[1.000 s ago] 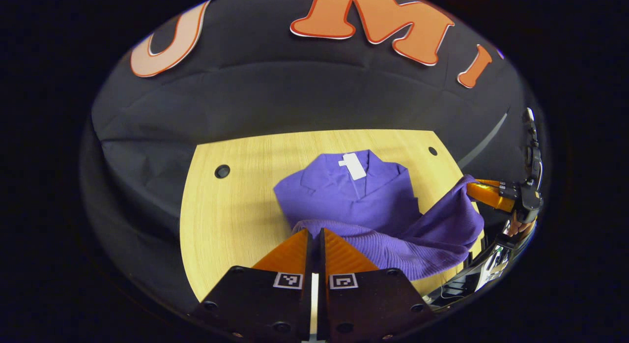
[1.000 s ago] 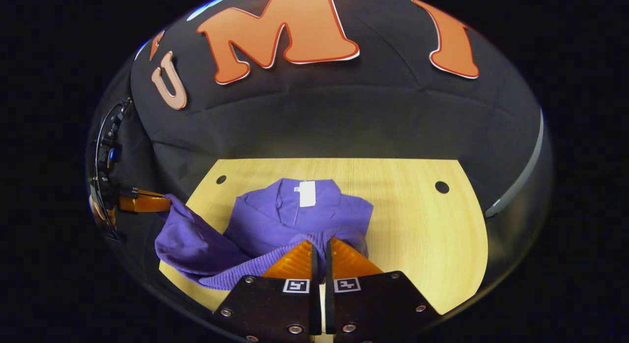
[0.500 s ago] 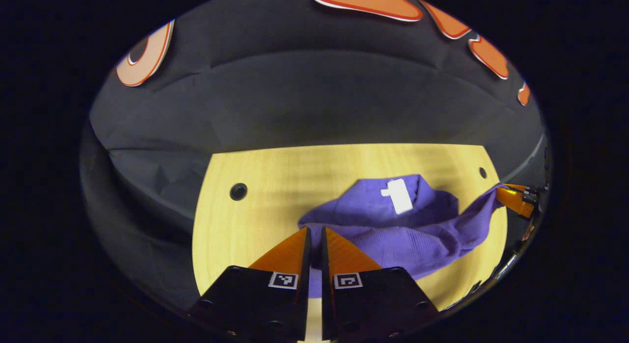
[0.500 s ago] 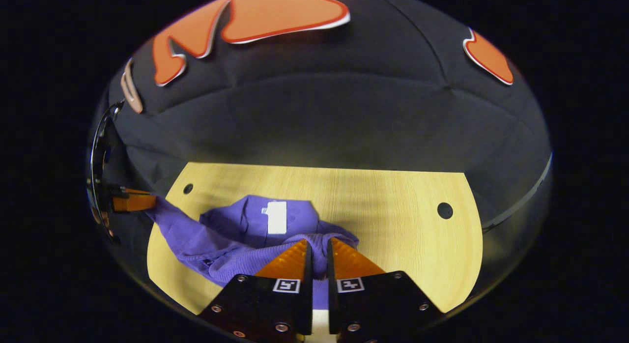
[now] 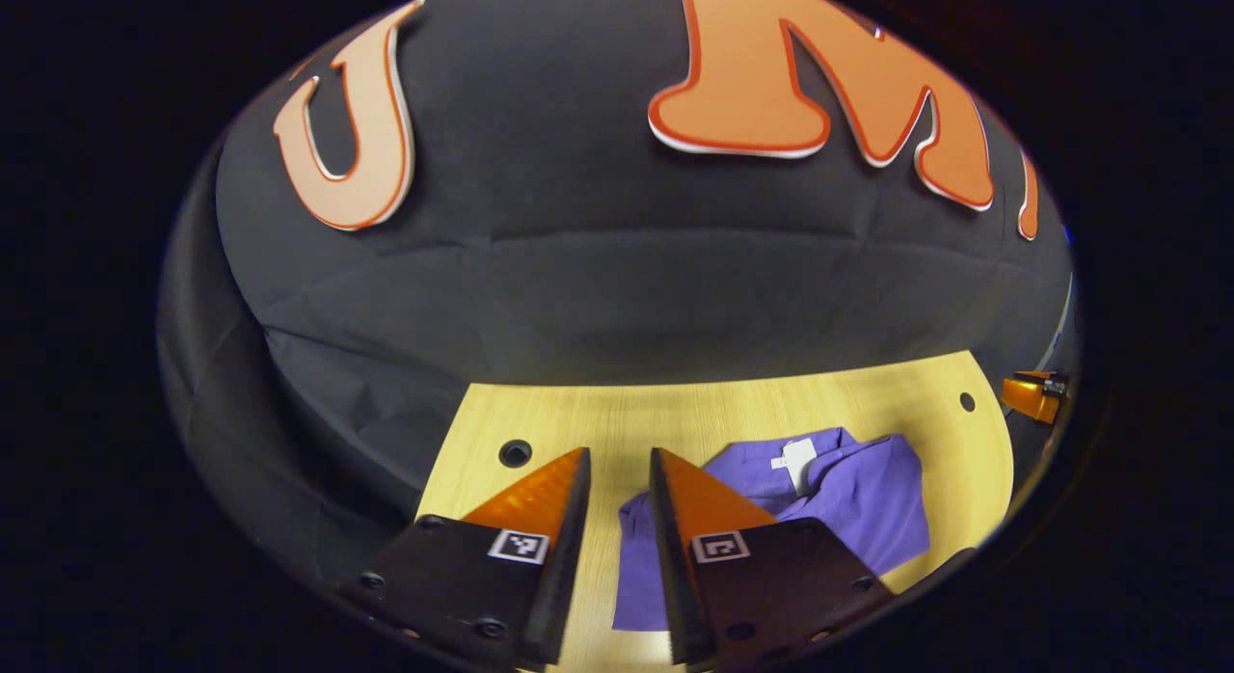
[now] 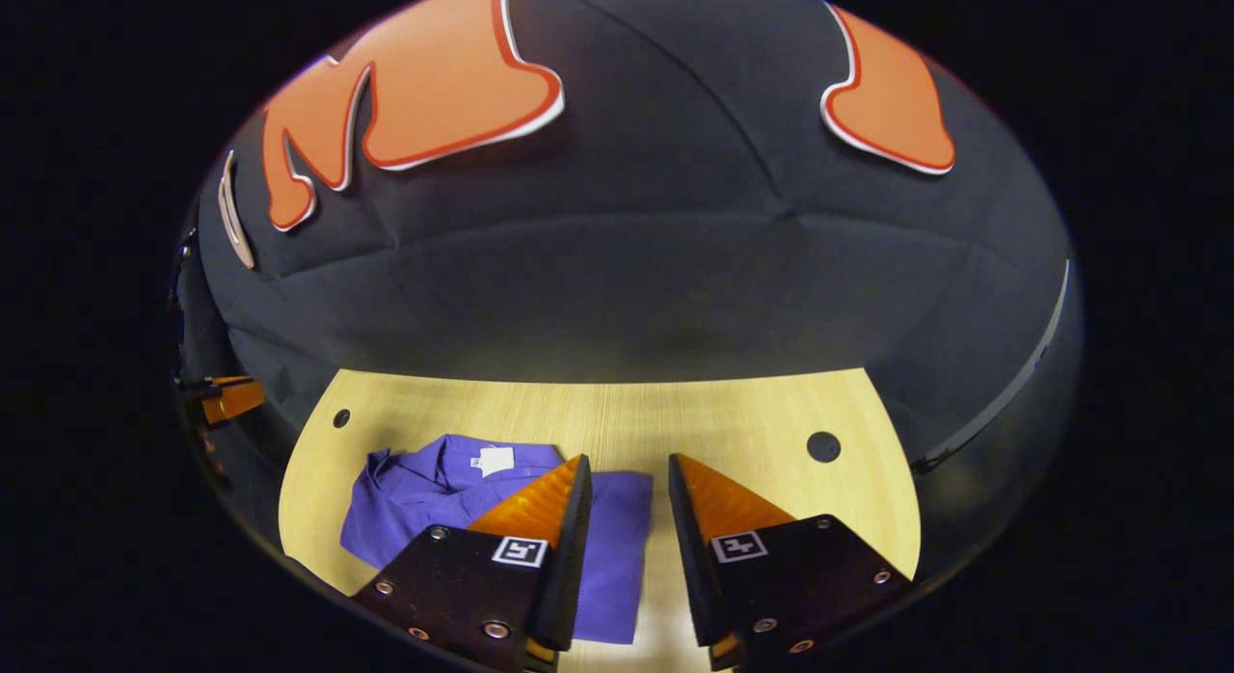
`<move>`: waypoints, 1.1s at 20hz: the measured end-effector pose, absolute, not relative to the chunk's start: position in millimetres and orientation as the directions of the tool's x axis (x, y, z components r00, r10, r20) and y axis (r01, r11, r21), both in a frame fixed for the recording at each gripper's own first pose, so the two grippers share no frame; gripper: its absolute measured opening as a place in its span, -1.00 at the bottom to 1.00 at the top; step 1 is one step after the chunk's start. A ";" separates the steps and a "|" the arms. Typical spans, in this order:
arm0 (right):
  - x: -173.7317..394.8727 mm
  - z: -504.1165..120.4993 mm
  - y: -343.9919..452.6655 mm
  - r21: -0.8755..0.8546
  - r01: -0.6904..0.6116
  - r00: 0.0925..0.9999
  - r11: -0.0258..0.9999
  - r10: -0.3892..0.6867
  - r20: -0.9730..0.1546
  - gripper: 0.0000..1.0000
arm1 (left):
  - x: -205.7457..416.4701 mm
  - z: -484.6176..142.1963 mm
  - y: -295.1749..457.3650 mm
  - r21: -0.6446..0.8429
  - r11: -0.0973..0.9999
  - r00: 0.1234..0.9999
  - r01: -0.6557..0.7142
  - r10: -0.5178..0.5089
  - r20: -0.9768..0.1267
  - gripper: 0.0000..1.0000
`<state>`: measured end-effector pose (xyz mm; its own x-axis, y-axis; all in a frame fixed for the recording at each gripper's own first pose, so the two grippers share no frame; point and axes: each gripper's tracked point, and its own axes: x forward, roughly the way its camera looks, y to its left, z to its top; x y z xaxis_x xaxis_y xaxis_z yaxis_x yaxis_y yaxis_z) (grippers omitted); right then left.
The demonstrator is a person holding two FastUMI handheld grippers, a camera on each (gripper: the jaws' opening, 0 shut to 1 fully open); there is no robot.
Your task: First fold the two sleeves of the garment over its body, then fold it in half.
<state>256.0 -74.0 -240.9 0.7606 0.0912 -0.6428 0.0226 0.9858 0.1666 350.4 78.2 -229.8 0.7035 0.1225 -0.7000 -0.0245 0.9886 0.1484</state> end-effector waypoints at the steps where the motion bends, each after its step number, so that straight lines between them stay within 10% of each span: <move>1: 251.9 -230.4 -75.8 0.156 0.019 0.776 0.988 0.084 -0.626 0.05 | 344.9 -215.2 75.5 0.144 0.989 0.727 -0.026 0.118 -0.676 -0.14; 2: 248.1 -219.0 -79.4 0.145 0.018 0.795 0.989 0.074 -0.602 -0.06 | 342.8 -201.6 73.8 0.139 0.990 0.753 -0.029 0.113 -0.649 0.11; 3: 243.9 -204.4 -82.3 0.134 0.019 0.819 0.991 0.062 -0.571 0.28 | 339.8 -186.4 70.2 0.131 0.991 0.783 -0.029 0.104 -0.613 0.19; 4: 241.7 -189.4 -84.4 0.122 0.022 0.843 0.992 0.047 -0.536 0.15 | 337.3 -170.0 65.4 0.116 0.993 0.811 -0.028 0.091 -0.578 0.43; 5: 236.7 -173.9 -84.3 0.118 0.023 0.863 0.993 0.040 -0.504 0.50 | 329.7 -148.7 63.6 0.105 0.994 0.838 -0.026 0.079 -0.540 0.64; 8: 217.6 -128.1 -81.5 0.120 0.022 0.913 0.993 0.029 -0.407 0.72 | 310.5 -102.0 53.9 0.088 0.996 0.892 -0.024 0.061 -0.448 0.97; 14: 168.2 -55.4 -72.5 0.088 0.022 0.974 0.996 -0.002 -0.226 1.00 | 260.2 -46.9 30.5 0.034 0.999 0.950 0.014 -0.002 -0.312 0.96; 22: 96.9 6.5 -38.5 0.081 0.039 0.998 0.996 -0.036 -0.045 0.87 | 182.9 14.9 25.8 0.049 0.999 0.998 0.001 0.002 -0.070 0.95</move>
<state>96.9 -38.5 6.5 0.9983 -0.0356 -0.0452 0.0391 0.9960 0.0805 182.9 25.8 14.9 0.9976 0.0020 -0.0699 0.0014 0.9988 0.0486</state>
